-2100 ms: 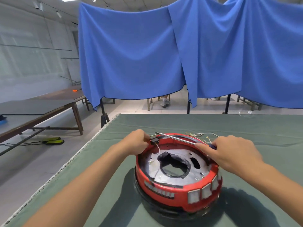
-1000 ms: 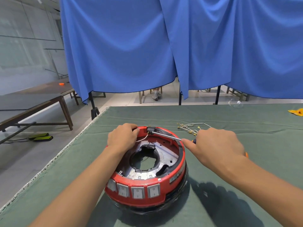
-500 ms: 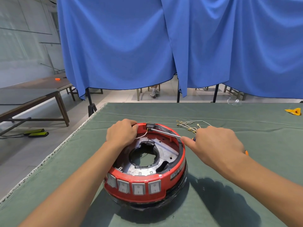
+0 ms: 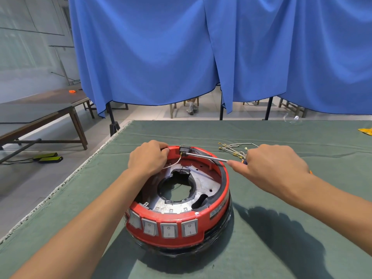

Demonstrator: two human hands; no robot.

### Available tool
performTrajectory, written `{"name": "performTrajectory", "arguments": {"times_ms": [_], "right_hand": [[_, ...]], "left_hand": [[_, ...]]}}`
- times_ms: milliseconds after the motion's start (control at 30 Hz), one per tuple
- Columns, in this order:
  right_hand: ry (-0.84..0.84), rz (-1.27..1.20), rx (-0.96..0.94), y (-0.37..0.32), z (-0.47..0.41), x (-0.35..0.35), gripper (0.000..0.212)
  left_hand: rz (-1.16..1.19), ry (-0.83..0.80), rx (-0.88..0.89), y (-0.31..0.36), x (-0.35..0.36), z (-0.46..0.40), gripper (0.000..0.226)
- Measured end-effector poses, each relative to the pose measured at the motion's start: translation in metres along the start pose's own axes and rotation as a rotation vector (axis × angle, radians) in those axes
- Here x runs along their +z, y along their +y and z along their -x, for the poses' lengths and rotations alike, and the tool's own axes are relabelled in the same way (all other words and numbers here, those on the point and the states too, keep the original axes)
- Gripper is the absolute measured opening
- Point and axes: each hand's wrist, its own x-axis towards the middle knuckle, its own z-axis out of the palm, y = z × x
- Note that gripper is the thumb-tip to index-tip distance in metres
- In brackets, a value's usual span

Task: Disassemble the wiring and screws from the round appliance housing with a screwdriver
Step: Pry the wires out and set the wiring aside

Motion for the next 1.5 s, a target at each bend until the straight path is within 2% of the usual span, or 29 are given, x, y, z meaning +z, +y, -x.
{"name": "performTrajectory", "arguments": {"times_ms": [600,1100,1300,1500], "right_hand": [[0.101,0.083,-0.158,0.025,-0.03,0.018,0.074],[0.18,0.319,-0.328,0.037,-0.058,-0.009,0.069],[0.141,0.355,-0.333,0.038,-0.058,-0.012,0.069],[0.083,0.292,-0.231,0.027,-0.036,-0.013,0.066]], "left_hand": [[-0.003,0.037,-0.003,-0.003,0.004,-0.002,0.024],[-0.014,0.048,0.0,-0.004,0.005,-0.003,0.026],[-0.008,0.036,0.007,-0.004,0.003,-0.003,0.026],[0.016,0.036,-0.012,-0.002,0.003,-0.002,0.025]]}}
